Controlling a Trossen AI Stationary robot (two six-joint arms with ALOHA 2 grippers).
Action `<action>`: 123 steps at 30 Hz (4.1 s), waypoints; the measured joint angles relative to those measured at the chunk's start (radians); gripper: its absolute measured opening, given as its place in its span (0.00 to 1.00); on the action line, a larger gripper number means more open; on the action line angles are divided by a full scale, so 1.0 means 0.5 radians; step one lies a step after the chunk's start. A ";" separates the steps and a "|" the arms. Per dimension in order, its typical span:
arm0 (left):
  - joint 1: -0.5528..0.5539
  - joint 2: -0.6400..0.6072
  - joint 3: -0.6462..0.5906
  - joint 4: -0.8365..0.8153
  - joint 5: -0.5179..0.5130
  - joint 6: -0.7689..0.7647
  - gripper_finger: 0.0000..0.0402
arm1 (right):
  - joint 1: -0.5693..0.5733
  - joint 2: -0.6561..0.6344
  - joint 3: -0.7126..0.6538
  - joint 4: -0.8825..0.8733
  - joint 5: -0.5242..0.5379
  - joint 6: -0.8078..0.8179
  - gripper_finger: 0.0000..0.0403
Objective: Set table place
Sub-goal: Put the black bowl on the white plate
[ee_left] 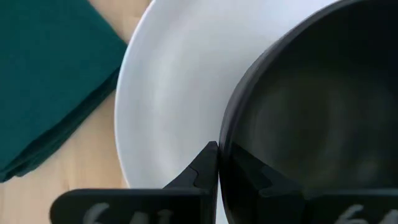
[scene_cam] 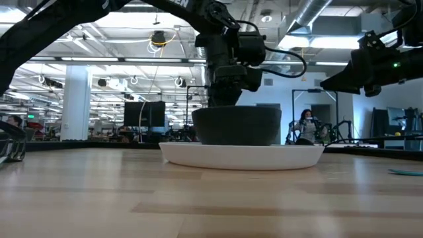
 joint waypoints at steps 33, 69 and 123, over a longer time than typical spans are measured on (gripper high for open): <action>0.034 -0.002 0.145 -0.084 -0.001 0.005 0.18 | 0.000 0.000 0.000 0.000 0.000 -0.001 0.39; -0.113 -1.007 0.404 -0.070 -1.219 -0.052 0.18 | 0.001 0.000 0.000 -0.002 -0.001 0.020 0.39; -0.623 -2.720 -3.178 1.997 -0.860 -1.030 0.18 | 0.001 0.000 0.000 -0.002 -0.003 0.212 0.39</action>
